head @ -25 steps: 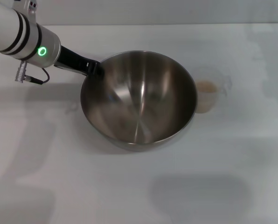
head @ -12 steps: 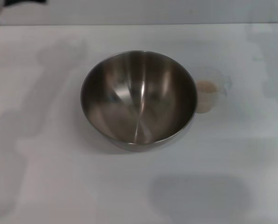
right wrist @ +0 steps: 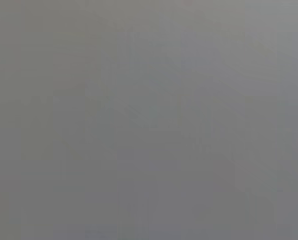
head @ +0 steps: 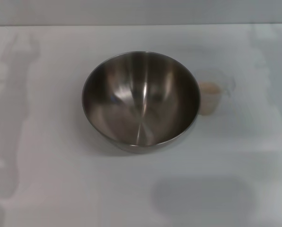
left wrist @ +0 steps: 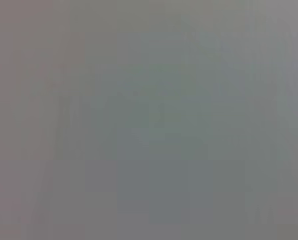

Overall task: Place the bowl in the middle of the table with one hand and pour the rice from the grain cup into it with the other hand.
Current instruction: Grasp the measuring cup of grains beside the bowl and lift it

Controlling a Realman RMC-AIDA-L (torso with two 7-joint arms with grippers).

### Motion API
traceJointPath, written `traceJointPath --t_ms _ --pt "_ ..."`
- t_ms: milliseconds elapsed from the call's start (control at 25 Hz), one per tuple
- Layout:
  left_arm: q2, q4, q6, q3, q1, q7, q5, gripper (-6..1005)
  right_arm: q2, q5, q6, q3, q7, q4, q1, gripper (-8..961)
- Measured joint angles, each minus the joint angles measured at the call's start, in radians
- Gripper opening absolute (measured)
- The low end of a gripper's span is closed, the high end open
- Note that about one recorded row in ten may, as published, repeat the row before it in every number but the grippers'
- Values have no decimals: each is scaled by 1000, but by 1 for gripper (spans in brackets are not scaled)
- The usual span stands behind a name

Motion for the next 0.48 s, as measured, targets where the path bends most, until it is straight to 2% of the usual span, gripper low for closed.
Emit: traceJointPath --t_ms 40,80,120,200,240,280,320,360,400,440,480 --pt "0 48 56 -4 -7 -81 59 395 10 -1 -5 -4 -7 60 -69 546" --pt "1 92 98 -15 -16 -170 124 395 13 -2 -5 -6 -14 92 -105 546" --pt "4 120 116 -24 -26 -225 160 396 13 -2 -5 -6 -14 92 -105 547" --pt "10 153 129 -31 -39 -283 189 398 15 -5 -5 -16 -53 191 -197 548" --pt "26 191 144 -27 -57 -331 193 399 16 -6 -6 -34 -124 292 -294 548" --pt "26 191 144 -27 -57 -331 193 399 16 -6 -6 -34 -124 292 -294 548" --pt "34 204 151 -20 -63 -345 194 400 16 -5 -7 -47 -156 340 -340 548" --pt "57 233 165 1 -77 -383 195 401 13 -6 -6 -84 -195 417 -420 548" --pt "57 233 165 1 -77 -383 195 416 13 -6 -6 -84 -195 417 -420 548" --pt "71 252 177 16 -84 -411 196 431 12 -7 -4 -129 -227 467 -490 548" --pt "71 252 177 16 -84 -411 196 446 12 -7 -4 -129 -227 467 -490 548"
